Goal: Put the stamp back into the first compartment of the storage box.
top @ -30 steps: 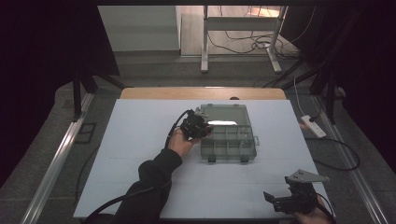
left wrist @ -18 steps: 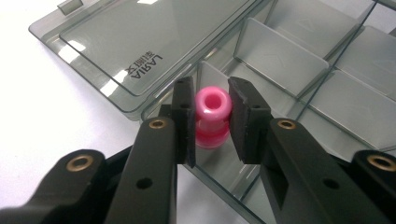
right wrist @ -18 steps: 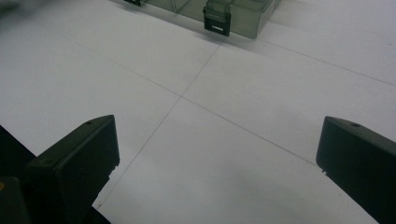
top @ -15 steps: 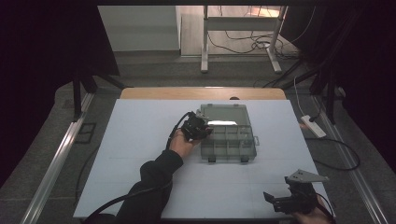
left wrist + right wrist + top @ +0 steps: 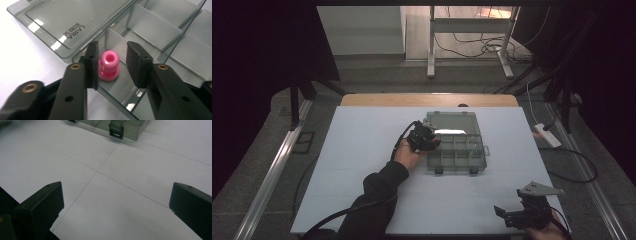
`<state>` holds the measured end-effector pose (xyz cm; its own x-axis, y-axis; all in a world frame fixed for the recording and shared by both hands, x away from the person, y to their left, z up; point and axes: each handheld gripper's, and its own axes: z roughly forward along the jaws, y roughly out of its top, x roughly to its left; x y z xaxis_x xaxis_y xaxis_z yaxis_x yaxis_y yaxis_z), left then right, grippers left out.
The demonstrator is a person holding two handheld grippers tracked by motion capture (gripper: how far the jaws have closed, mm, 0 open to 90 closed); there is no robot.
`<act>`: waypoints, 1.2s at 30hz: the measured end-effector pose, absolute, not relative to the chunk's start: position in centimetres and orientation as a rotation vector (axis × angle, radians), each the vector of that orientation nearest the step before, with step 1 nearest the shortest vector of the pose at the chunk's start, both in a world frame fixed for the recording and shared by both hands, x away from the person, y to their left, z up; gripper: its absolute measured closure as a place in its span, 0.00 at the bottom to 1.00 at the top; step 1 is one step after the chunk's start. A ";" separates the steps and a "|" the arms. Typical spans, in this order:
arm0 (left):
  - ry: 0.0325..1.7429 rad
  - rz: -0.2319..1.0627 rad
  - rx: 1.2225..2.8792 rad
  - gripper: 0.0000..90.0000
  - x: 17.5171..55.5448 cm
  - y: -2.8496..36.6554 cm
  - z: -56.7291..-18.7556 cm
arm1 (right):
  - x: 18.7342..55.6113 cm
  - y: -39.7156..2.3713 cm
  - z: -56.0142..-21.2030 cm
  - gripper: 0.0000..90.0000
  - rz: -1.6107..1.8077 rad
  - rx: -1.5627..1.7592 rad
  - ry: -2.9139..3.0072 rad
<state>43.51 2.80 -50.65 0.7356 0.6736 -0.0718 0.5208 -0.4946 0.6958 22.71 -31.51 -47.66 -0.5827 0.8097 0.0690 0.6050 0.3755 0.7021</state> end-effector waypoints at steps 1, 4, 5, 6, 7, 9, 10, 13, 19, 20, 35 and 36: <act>0.895 0.272 2.206 0.68 43.5 2.8 -50.6 | 22.7 -31.5 -47.7 0.00 1.017 1.248 2.353; 0.892 0.272 2.204 0.66 43.4 2.9 -50.5 | 22.7 -31.5 -47.7 0.00 1.017 1.248 2.353; 0.892 0.270 2.200 0.66 43.3 3.0 -50.3 | 22.7 -31.5 -47.7 0.00 1.017 1.248 2.352; 0.888 0.270 2.201 0.65 43.3 3.1 -50.2 | 22.7 -31.5 -47.7 0.00 1.017 1.247 2.352; 0.889 0.268 2.193 0.64 43.2 3.2 -50.1 | 22.7 -31.5 -47.6 0.00 1.017 1.247 2.351; 0.883 0.264 2.195 0.63 43.0 3.4 -49.9 | 22.7 -31.5 -47.7 0.00 1.016 1.246 2.351; 0.886 0.263 2.187 0.62 42.9 3.5 -49.9 | 22.7 -31.5 -47.7 0.00 1.016 1.247 2.351; 0.888 0.258 2.180 0.60 42.6 3.7 -49.7 | 22.7 -31.5 -47.7 0.00 1.015 1.247 2.351; 0.882 0.245 2.180 0.56 42.1 4.4 -49.3 | 22.7 -31.5 -47.6 0.00 1.012 1.246 2.351; 0.885 0.236 2.174 0.55 41.9 4.5 -49.3 | 22.7 -31.5 -47.6 0.00 1.012 1.246 2.351; 0.897 0.210 2.151 0.42 40.6 6.7 -48.8 | 22.7 -31.4 -47.7 0.00 1.009 1.246 2.350; 0.900 0.203 2.147 0.40 40.5 7.0 -48.8 | 22.7 -31.4 -47.7 0.00 1.008 1.246 2.351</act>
<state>40.46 6.98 -48.78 0.7361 0.6617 -0.1424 0.5366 -0.4422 0.7187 22.69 -31.42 -47.65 -0.5810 0.8115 0.0624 0.6046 0.3790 0.7006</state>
